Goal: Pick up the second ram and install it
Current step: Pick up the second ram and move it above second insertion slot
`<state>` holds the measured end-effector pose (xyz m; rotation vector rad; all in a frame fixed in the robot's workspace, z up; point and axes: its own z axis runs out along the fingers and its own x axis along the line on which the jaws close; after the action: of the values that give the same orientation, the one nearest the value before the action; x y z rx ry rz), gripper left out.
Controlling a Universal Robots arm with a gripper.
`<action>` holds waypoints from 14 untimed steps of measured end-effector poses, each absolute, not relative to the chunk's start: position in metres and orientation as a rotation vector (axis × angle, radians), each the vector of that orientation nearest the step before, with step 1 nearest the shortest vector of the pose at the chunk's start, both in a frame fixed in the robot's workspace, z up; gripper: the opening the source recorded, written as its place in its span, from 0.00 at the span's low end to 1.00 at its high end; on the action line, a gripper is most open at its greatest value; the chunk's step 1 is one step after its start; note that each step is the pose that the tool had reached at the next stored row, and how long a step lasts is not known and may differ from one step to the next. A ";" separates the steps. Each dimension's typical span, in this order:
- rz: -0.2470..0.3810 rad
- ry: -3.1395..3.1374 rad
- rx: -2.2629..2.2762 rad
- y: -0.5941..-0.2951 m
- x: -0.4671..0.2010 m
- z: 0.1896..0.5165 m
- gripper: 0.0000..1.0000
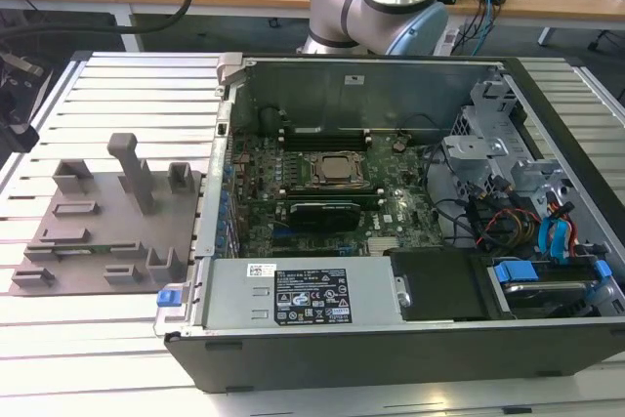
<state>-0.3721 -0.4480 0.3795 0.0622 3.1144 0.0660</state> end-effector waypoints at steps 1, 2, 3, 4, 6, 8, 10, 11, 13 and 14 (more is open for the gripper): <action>0.066 3.115 0.039 -0.448 -0.372 0.380 0.10; 0.067 3.116 0.011 -0.448 -0.372 0.379 0.10; 0.067 3.116 -0.022 -0.448 -0.372 0.379 0.10; 0.068 3.116 -0.049 -0.448 -0.372 0.379 0.10; 0.068 3.115 -0.128 -0.448 -0.372 0.379 0.10; 0.070 3.107 -0.284 -0.448 -0.372 0.379 0.10; 0.072 3.092 -0.427 -0.448 -0.372 0.379 0.10; 0.072 3.085 -0.485 -0.448 -0.372 0.379 0.10; 0.073 3.070 -0.577 -0.448 -0.372 0.379 0.10; 0.073 3.062 -0.622 -0.448 -0.372 0.379 0.10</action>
<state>-0.3721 -0.4480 0.3794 -0.6225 3.0621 0.0734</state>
